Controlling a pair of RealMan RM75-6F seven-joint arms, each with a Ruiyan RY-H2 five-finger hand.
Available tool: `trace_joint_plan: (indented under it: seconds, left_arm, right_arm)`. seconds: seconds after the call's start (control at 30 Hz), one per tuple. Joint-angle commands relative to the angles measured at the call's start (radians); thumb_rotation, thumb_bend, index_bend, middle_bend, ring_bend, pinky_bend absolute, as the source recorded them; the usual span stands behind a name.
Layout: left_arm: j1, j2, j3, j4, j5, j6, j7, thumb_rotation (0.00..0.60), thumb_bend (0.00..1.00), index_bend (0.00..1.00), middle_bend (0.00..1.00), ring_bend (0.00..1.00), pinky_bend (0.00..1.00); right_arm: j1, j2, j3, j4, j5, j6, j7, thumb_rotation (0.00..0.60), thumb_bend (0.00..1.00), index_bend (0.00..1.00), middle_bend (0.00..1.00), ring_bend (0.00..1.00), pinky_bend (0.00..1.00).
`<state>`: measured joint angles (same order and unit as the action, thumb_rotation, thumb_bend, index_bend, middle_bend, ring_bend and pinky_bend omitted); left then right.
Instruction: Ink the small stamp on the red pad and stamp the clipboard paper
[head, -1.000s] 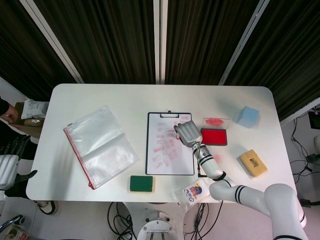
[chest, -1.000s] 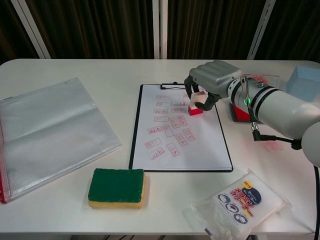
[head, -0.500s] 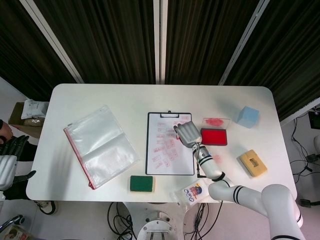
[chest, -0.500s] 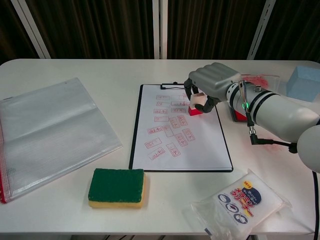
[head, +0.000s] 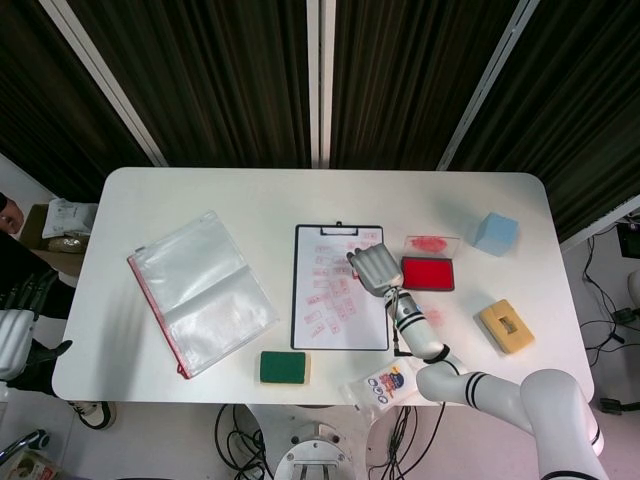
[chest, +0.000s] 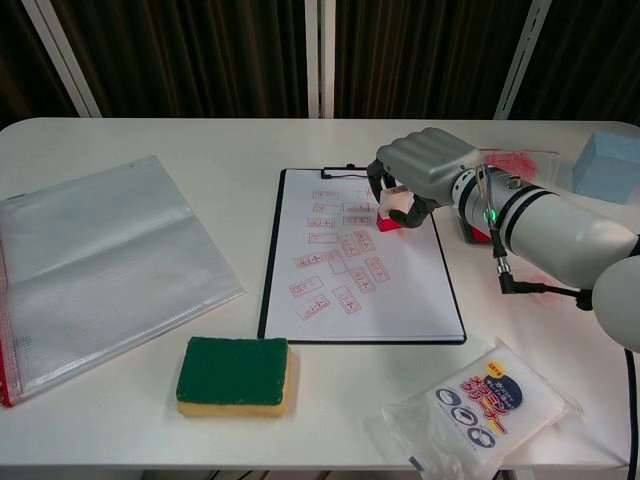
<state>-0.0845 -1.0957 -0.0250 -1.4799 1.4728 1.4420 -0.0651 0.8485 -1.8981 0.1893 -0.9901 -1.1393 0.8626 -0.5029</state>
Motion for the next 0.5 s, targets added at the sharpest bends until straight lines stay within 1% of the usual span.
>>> trace_joint_plan:
  seconds: [0.03, 0.3, 0.5]
  left_arm:
    - [0.0, 0.0, 0.0, -0.001, -0.001, -0.001, 0.001, 0.6, 0.0, 0.04, 0.07, 0.06, 0.16]
    - [0.0, 0.001, -0.001, -0.002, -0.002, -0.001, 0.0, 0.6, 0.0, 0.04, 0.07, 0.06, 0.16]
    - [0.002, 0.003, -0.001, -0.002, -0.004, -0.001, -0.001, 0.6, 0.0, 0.04, 0.07, 0.06, 0.16]
  right_arm:
    - [-0.001, -0.003, -0.001, 0.005, 0.001, -0.002, -0.003, 0.6, 0.46, 0.97, 0.82, 0.79, 1.0]
    - [-0.004, -0.004, 0.0, 0.006, -0.006, 0.004, 0.004, 0.6, 0.47, 0.97, 0.82, 0.79, 1.0]
    - [-0.008, 0.018, 0.013, -0.026, -0.022, 0.032, 0.024, 0.6, 0.46, 0.97, 0.82, 0.79, 1.0]
